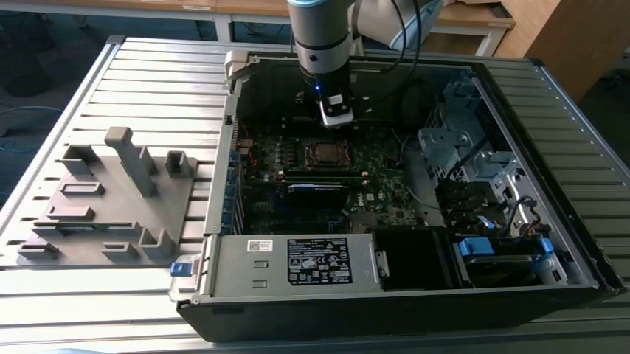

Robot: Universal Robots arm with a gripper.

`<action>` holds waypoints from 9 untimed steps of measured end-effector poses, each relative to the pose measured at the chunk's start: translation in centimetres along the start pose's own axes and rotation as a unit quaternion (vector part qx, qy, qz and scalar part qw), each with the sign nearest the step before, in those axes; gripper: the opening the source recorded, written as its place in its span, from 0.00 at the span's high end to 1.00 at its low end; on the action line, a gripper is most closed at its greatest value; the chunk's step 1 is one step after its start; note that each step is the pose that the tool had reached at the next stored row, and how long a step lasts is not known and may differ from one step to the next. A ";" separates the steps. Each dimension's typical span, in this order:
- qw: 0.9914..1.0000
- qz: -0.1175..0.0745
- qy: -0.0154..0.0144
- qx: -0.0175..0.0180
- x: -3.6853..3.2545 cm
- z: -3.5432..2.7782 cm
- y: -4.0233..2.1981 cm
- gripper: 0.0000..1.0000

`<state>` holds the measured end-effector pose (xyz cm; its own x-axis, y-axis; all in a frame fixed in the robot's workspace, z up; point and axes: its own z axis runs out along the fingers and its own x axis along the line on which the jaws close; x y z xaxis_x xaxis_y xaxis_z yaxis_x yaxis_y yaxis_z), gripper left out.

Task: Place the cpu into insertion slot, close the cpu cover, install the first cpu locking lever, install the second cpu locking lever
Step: 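Install the first cpu locking lever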

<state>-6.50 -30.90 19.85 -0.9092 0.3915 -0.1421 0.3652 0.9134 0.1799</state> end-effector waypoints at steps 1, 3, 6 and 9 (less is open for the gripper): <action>1.000 0.000 0.000 0.000 0.00 0.01 0.00 0.89; 1.000 0.001 0.000 -0.001 0.01 0.04 0.00 0.89; 1.000 0.002 0.001 -0.002 0.04 0.08 -0.01 0.89; 1.000 0.003 0.002 -0.006 0.08 0.12 -0.02 0.89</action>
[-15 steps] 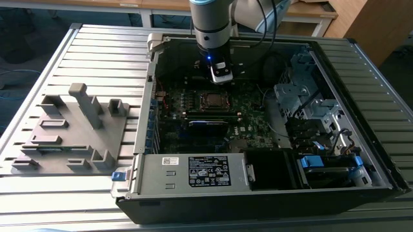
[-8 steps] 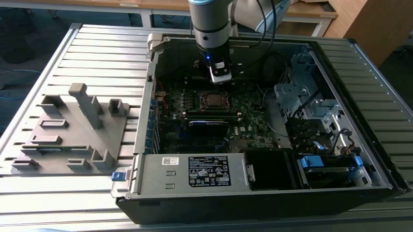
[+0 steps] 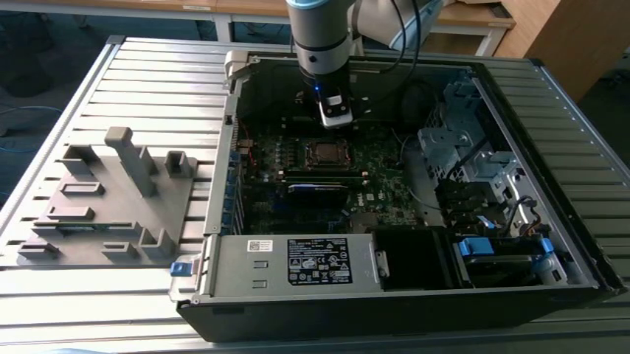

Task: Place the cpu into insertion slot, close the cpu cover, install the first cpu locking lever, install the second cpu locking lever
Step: 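Install the first cpu locking lever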

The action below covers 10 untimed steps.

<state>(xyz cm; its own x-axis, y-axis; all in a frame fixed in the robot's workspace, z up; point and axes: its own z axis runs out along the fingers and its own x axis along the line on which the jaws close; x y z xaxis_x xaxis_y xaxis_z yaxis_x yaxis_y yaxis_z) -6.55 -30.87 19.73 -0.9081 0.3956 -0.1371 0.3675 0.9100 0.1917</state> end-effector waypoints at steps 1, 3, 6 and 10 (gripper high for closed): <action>1.000 0.000 0.000 -0.001 0.00 0.01 0.00 0.89; 1.000 0.000 0.000 -0.001 0.00 0.02 0.00 0.89; 1.000 0.000 0.000 -0.001 0.00 0.01 -0.01 0.89; 1.000 0.000 0.000 -0.001 0.00 0.02 0.00 0.89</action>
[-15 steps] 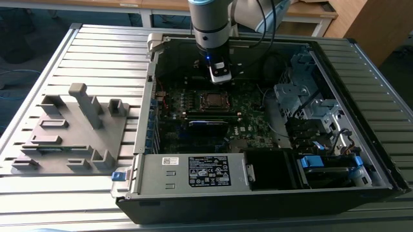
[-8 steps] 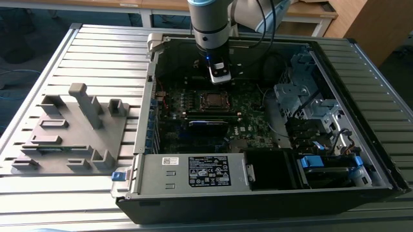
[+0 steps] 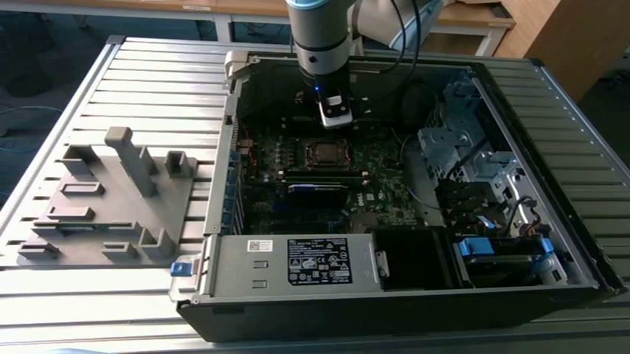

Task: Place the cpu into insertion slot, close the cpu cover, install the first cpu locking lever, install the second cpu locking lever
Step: 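Install the first cpu locking lever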

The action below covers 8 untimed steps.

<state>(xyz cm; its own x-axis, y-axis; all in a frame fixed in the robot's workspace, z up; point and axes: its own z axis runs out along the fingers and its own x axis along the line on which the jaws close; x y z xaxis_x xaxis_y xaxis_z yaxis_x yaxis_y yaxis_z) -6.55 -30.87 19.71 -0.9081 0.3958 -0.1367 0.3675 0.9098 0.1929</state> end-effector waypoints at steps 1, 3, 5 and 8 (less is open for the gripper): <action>1.000 0.000 0.000 0.000 0.00 0.00 0.00 0.89; 1.000 0.000 0.000 0.001 -0.03 0.02 0.02 0.89; 1.000 0.000 -0.001 0.002 -0.12 0.04 0.05 0.89; 1.000 -0.001 -0.002 0.005 -0.27 0.11 0.10 0.89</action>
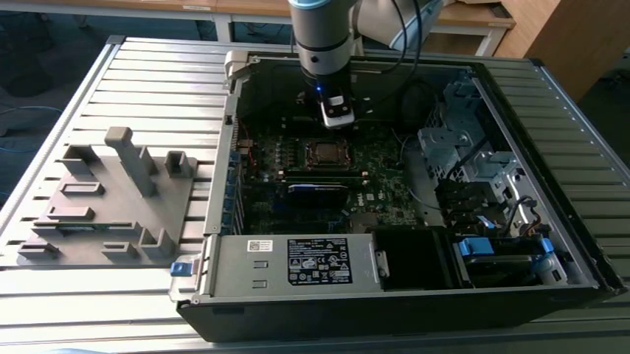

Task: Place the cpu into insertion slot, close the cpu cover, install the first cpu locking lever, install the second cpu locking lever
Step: 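Install the first cpu locking lever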

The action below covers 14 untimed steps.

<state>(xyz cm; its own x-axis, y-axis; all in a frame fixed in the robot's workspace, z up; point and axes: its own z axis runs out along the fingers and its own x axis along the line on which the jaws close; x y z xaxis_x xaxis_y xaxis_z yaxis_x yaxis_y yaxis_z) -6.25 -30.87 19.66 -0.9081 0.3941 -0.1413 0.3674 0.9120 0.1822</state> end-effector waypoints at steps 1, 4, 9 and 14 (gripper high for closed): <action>1.000 0.000 -0.001 0.002 -0.04 0.02 0.01 0.89; 1.000 -0.001 -0.003 0.007 -0.12 0.11 0.03 0.89; 1.000 -0.003 -0.006 0.015 -0.14 0.26 0.03 0.89; 1.000 -0.003 -0.006 0.015 -0.13 0.39 0.00 0.89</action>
<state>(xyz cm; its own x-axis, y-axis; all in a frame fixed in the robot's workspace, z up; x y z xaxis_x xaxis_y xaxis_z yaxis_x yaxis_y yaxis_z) -6.06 -30.87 19.30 -0.9081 0.3892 -0.1545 0.3675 0.9176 0.1516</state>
